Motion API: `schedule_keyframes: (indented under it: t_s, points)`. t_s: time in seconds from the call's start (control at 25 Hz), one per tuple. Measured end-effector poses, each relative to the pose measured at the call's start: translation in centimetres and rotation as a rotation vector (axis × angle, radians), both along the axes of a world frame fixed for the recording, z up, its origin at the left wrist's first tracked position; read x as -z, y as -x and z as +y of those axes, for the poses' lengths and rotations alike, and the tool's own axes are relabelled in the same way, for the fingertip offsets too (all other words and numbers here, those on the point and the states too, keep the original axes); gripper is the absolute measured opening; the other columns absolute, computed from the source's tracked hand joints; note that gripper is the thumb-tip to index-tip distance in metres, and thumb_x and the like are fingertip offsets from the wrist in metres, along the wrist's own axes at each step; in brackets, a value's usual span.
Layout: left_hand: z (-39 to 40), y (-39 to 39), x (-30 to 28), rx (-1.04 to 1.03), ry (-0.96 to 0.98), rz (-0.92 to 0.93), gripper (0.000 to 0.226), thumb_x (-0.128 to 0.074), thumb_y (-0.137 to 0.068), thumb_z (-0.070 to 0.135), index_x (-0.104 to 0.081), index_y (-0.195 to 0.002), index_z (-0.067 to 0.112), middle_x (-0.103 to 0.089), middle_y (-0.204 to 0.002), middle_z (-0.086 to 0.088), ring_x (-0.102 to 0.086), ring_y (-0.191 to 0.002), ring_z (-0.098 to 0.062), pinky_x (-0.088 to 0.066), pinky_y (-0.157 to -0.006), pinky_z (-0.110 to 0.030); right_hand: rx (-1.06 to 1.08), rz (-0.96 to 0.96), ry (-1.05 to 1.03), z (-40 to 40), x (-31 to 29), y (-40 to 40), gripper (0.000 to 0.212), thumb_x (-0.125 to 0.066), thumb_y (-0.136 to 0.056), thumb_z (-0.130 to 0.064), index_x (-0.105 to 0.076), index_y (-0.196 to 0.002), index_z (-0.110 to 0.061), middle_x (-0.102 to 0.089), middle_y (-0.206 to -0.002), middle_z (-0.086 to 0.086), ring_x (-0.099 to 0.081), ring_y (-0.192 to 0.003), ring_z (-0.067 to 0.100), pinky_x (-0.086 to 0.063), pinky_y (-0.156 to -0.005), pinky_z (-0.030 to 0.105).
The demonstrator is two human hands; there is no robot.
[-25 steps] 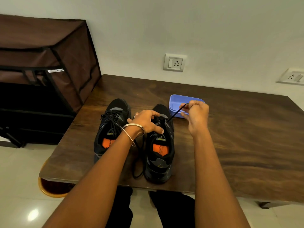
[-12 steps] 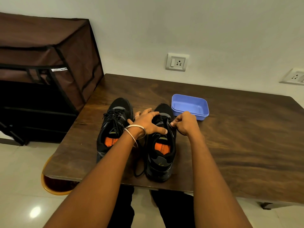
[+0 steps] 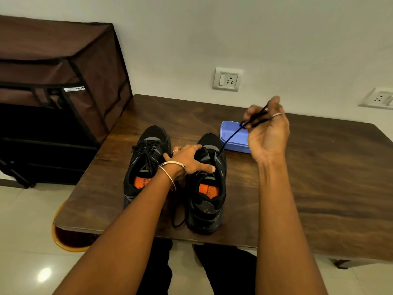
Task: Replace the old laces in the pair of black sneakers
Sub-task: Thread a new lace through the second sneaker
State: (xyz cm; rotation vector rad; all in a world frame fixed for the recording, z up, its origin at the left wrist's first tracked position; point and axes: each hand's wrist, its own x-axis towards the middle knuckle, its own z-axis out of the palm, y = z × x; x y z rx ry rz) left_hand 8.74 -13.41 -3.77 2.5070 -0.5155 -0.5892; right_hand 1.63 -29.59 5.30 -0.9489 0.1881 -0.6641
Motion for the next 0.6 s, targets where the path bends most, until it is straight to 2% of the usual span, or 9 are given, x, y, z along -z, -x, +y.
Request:
schedule_keyframes:
  t_s: [0.04, 0.08, 0.16, 0.2, 0.24, 0.36, 0.48, 0.6]
  points:
    - [0.0, 0.0, 0.0, -0.004, 0.003, 0.002, 0.098, -0.072, -0.066, 0.068, -0.029, -0.149, 0.036, -0.037, -0.150, 0.000, -0.018, -0.142, -0.034, -0.006, -0.111, -0.066, -0.004, 0.153, 0.154, 0.0, 0.7, -0.3, 0.014, -0.056, -0.099, -0.025, -0.055, -0.091, -0.014, -0.062, -0.066, 0.007, -0.052, -0.054, 0.018, -0.037, -0.050, 0.029]
    - [0.0, 0.0, 0.0, -0.007, 0.006, 0.001, 0.098, -0.072, -0.066, 0.067, -0.029, -0.149, 0.036, -0.038, -0.149, 0.000, -0.019, -0.142, -0.033, -0.007, -0.111, -0.066, 0.003, 0.363, 0.428, -0.2, 2.0, -0.8, 0.016, -0.064, -0.095, -0.026, -0.058, -0.096, -0.011, -0.061, -0.071, 0.005, -0.053, -0.056, 0.015, -0.041, -0.053, 0.031]
    - [0.0, -0.1, 0.1, -0.002, 0.017, -0.001, 0.100, -0.073, -0.065, 0.067, -0.029, -0.149, 0.034, -0.040, -0.147, 0.000, -0.023, -0.140, -0.033, -0.011, -0.111, -0.065, 0.004, 0.768, 1.033, -0.9, 5.4, -2.0, 0.029, -0.074, -0.088, -0.031, -0.063, -0.103, -0.009, -0.064, -0.090, 0.004, -0.060, -0.077, 0.019, -0.049, -0.067, 0.036]
    - [0.0, -0.2, 0.2, 0.000, 0.032, 0.007, 0.101, -0.074, -0.064, 0.067, -0.028, -0.149, 0.034, -0.041, -0.146, -0.001, -0.025, -0.140, -0.033, -0.015, -0.111, -0.064, -0.028, 0.909, 1.216, -0.9, 6.8, -2.4, 0.032, -0.075, -0.086, -0.035, -0.064, -0.102, -0.009, -0.065, -0.094, 0.006, -0.061, -0.084, 0.023, -0.049, -0.071, 0.037]
    - [0.0, -0.3, 0.3, 0.001, 0.051, 0.018, 0.104, -0.075, -0.062, 0.067, -0.027, -0.149, 0.033, -0.041, -0.146, -0.001, -0.026, -0.140, -0.033, -0.018, -0.110, -0.063, -0.078, 1.006, 1.288, -0.7, 7.7, -2.8, 0.035, -0.075, -0.085, -0.039, -0.065, -0.099, -0.009, -0.066, -0.094, 0.007, -0.061, -0.085, 0.027, -0.049, -0.069, 0.036]
    - [0.1, -0.3, 0.4, -0.008, 0.075, 0.034, 0.110, -0.076, -0.062, 0.065, -0.020, -0.151, 0.033, -0.038, -0.149, 0.000, -0.022, -0.141, -0.033, -0.020, -0.111, -0.063, -0.160, 1.135, 1.230, -0.3, 9.1, -3.8, 0.042, -0.076, -0.082, -0.044, -0.062, -0.099, -0.009, -0.065, -0.093, 0.011, -0.062, -0.086, 0.031, -0.046, -0.066, 0.035]
    - [0.1, -0.4, 0.2, -0.011, 0.076, 0.059, 0.112, -0.077, -0.064, 0.063, -0.014, -0.152, 0.033, -0.036, -0.151, 0.000, -0.019, -0.142, -0.034, -0.015, -0.112, -0.063, -0.101, 1.163, 1.157, -0.4, 8.9, -4.3, 0.027, -0.071, -0.085, -0.026, -0.060, -0.093, -0.002, -0.067, -0.096, 0.015, -0.062, -0.086, 0.034, -0.045, -0.064, 0.035]
    - [0.0, -0.2, 0.0, -0.018, 0.050, 0.048, 0.112, -0.076, -0.065, 0.064, -0.013, -0.152, 0.033, -0.034, -0.152, 0.003, -0.019, -0.143, -0.034, -0.010, -0.111, -0.066, -0.036, 0.972, 0.766, -0.8, 6.9, -3.5, 0.024, -0.062, -0.089, -0.013, -0.065, -0.098, 0.010, -0.068, -0.092, 0.017, -0.059, -0.077, 0.027, -0.042, -0.063, 0.036]
